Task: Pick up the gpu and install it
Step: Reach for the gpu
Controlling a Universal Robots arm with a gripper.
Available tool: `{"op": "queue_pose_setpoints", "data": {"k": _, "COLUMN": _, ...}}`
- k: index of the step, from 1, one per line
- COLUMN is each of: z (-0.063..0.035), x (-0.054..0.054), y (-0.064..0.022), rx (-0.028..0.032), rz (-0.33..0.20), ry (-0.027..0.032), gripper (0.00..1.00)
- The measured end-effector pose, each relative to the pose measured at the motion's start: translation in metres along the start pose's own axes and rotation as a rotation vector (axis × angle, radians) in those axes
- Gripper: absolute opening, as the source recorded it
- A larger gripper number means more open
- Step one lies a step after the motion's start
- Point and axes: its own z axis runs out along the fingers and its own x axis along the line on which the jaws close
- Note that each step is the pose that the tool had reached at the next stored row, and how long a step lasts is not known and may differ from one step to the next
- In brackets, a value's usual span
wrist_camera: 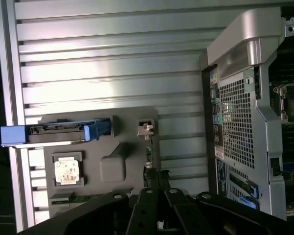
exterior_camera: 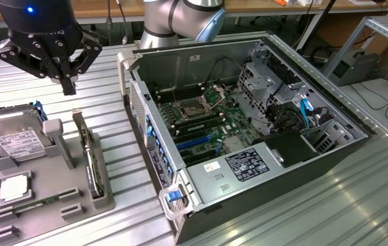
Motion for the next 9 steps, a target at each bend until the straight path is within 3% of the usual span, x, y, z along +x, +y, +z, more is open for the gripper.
{"op": "queue_pose_setpoints", "data": {"k": 9, "z": -0.0001, "x": 0.0041, "y": -0.0007, "rx": 0.0000, "rz": 0.000, "ry": 0.0001, "gripper": 0.11}}
